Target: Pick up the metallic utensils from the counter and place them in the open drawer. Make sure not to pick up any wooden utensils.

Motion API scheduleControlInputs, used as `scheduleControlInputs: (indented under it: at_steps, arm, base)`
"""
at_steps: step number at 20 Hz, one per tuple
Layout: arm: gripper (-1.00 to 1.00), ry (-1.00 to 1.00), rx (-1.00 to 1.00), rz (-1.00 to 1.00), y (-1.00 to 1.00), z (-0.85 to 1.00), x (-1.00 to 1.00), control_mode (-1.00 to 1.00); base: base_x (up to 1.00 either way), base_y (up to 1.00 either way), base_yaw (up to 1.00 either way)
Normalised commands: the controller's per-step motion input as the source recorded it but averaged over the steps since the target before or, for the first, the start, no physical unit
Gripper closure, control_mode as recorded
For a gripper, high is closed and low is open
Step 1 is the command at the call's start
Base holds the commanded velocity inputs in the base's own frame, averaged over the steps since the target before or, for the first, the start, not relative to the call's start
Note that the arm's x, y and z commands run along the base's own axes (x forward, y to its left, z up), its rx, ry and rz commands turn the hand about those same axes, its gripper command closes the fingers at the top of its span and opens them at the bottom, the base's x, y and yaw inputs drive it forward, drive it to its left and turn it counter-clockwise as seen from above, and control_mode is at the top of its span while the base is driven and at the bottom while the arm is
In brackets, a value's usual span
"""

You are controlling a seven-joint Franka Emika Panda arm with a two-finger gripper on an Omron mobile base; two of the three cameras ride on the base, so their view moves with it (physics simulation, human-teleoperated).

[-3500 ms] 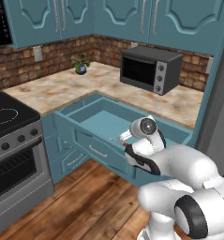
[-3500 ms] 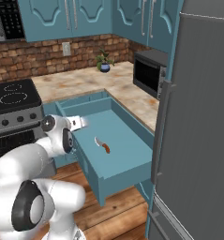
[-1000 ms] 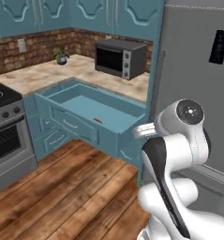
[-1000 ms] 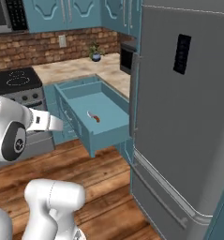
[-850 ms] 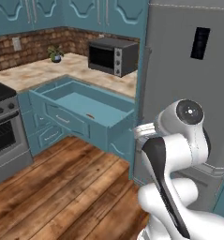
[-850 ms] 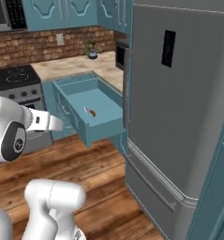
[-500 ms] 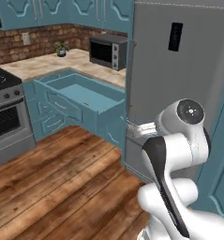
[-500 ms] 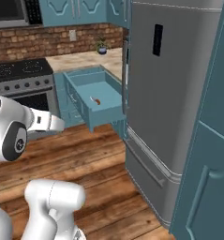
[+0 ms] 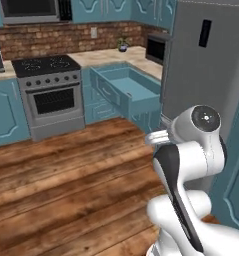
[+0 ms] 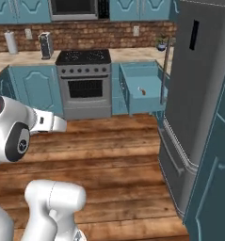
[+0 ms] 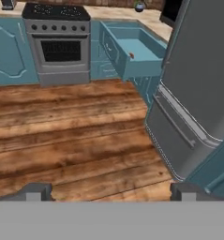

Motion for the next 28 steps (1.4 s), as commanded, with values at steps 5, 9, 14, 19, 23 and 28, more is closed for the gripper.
scheduleControlInputs:
  at_steps: [5, 9, 14, 19, 23, 28]
  arm:
    - [-1.0, 0.0, 0.0, 0.0, 0.0, 0.0, 0.0, 1.0]
    - [-1.0, 0.0, 0.0, 0.0, 0.0, 0.0, 0.0, 1.0]
    - [-1.0, 0.0, 0.0, 0.0, 0.0, 0.0, 0.0, 1.0]
    - [-1.0, 0.0, 0.0, 0.0, 0.0, 0.0, 0.0, 1.0]
    - [-1.0, 0.0, 0.0, 0.0, 0.0, 0.0, 0.0, 1.0]
    - [-1.0, 0.0, 0.0, 0.0, 0.0, 0.0, 0.0, 1.0]
  base:
    - [-1.0, -0.58, 0.07]
    - [-1.0, -0.24, 0.0]
    - [-1.0, -0.37, 0.0]
    - [-1.0, -0.57, 0.0]
    - [-1.0, -0.51, 0.0]
    - [-1.0, -0.48, 0.0]
